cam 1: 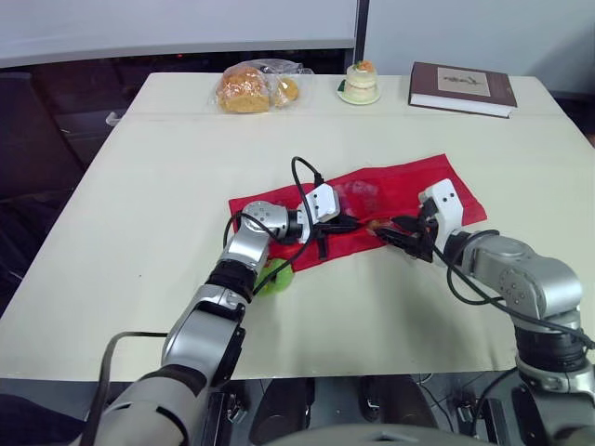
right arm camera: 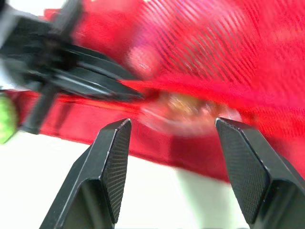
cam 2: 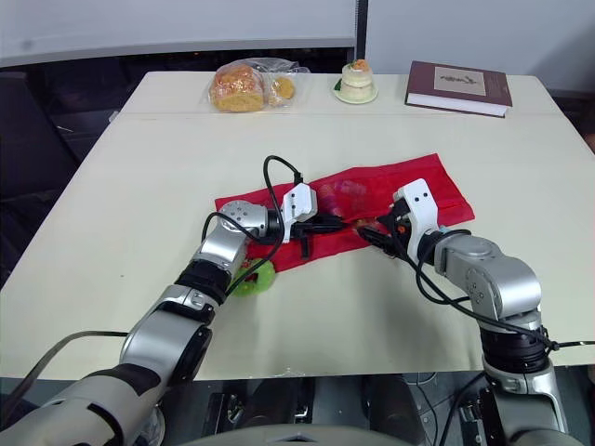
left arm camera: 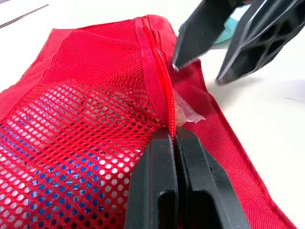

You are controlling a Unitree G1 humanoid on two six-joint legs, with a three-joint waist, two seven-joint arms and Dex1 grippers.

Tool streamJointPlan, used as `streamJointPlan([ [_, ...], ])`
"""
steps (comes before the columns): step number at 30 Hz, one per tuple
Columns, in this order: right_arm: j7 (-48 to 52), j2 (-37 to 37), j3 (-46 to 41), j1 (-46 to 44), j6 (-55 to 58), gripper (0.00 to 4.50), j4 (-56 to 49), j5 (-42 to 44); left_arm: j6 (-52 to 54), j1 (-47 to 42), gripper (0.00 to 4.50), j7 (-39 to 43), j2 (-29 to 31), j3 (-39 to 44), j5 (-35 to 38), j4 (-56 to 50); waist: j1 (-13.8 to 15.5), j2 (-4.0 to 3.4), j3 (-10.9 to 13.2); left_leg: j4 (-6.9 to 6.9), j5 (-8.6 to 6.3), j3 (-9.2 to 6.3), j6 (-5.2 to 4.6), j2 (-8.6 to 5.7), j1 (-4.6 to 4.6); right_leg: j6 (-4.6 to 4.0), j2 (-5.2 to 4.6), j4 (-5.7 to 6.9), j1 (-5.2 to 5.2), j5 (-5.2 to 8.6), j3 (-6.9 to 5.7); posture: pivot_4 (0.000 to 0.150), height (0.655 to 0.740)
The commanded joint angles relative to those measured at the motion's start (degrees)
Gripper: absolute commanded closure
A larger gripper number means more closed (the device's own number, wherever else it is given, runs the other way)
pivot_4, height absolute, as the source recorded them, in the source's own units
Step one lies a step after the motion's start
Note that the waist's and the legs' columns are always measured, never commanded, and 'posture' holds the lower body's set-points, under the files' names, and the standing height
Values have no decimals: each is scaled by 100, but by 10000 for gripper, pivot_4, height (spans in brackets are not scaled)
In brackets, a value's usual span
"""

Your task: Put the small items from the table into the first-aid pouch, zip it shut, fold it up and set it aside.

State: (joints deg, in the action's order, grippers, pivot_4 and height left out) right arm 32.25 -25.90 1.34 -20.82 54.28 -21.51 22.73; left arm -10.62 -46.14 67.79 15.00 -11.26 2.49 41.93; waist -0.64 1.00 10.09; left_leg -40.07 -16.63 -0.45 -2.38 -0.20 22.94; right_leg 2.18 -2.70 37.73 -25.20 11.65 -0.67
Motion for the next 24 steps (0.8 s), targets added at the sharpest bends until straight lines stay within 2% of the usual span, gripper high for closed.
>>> streamJointPlan([
  [1,263,-344,420,267,-1471,33268,213,-674,-119,-144,45000,159,3,42,118,34,-4,0,0,0,0,1,0,-3,0,1,0,-1,1,1,1,1500,7289],
  [3,285,-350,481,314,-1763,42244,361,-758,-129,-164,45000,177,-9,48,116,62,-15,1,0,-1,0,5,0,-4,-1,1,0,-2,2,1,5,1500,7289],
  [4,264,-338,509,316,-1875,43831,450,-829,-135,-175,45000,186,-16,49,116,79,-16,1,1,-1,0,6,0,-3,-3,1,0,0,1,1,5,1500,7289],
  [12,23,-85,728,173,-2519,43831,1081,-1337,-141,-157,45000,301,-17,54,137,55,-1,1,1,-1,0,3,0,-1,-2,0,0,0,1,0,4,1500,7289],
  [24,94,415,1052,-283,-2799,43831,1628,-1623,-98,-115,45000,340,-52,38,165,-23,-1,1,1,-1,0,3,1,-1,-2,-1,0,2,1,0,4,1500,7289],
])
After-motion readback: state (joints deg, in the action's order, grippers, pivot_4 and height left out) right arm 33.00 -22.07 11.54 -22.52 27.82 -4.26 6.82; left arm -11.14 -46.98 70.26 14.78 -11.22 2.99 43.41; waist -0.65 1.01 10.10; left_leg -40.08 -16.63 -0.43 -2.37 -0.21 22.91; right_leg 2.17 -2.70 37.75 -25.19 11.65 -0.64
